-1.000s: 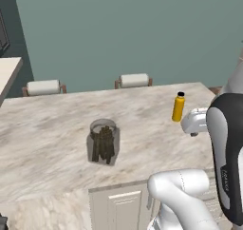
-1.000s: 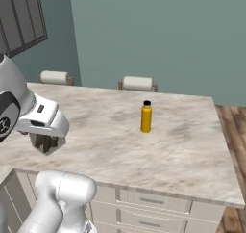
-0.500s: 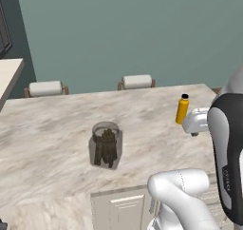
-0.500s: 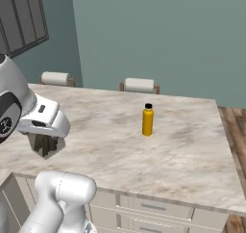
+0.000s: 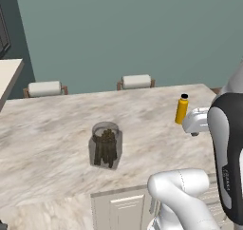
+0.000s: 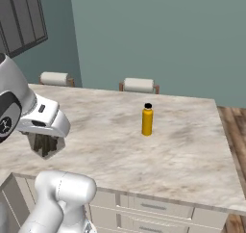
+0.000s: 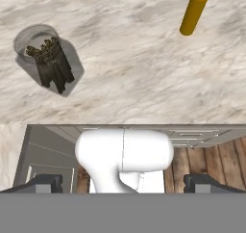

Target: Pick the jar and jar from the dining table and place them in the open cabinet. Close the cabinet after placing the objects.

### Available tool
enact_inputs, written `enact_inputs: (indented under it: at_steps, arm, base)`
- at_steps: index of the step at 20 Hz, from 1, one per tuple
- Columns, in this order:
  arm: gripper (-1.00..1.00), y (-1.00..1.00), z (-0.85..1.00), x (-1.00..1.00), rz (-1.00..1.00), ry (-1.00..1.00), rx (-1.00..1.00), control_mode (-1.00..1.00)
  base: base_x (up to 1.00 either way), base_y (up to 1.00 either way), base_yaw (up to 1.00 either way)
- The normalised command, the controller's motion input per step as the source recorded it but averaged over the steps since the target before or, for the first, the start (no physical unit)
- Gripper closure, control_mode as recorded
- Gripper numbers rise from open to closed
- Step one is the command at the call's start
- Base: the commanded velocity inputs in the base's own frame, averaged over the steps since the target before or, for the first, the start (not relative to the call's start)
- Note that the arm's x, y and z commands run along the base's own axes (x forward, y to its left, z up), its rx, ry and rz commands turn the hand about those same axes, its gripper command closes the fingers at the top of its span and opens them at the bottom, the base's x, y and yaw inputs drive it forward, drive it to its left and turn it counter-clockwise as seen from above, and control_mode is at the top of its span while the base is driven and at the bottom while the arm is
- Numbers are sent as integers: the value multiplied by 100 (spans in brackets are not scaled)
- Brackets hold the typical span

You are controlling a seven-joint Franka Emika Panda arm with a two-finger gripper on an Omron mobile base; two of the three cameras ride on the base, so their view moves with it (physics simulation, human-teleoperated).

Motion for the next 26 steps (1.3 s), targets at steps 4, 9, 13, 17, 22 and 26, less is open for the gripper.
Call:
enact_inputs:
  at_steps: [4,9,13,17,22,26]
  arm:
    - [-100,0,0,0,0,0,0,100]
    - [-100,0,0,0,0,0,0,100]
    - [-100,0,0,0,0,0,0,100]
    - [-100,0,0,0,0,0,0,100]
    - [-100,0,0,0,0,0,0,100]
    - [-100,0,0,0,0,0,0,100]
  base:
    - [0,0,0]
    - [0,0,0]
    - [0,0,0]
    - [0,0,0]
    - [0,0,0]
    - [0,0,0]
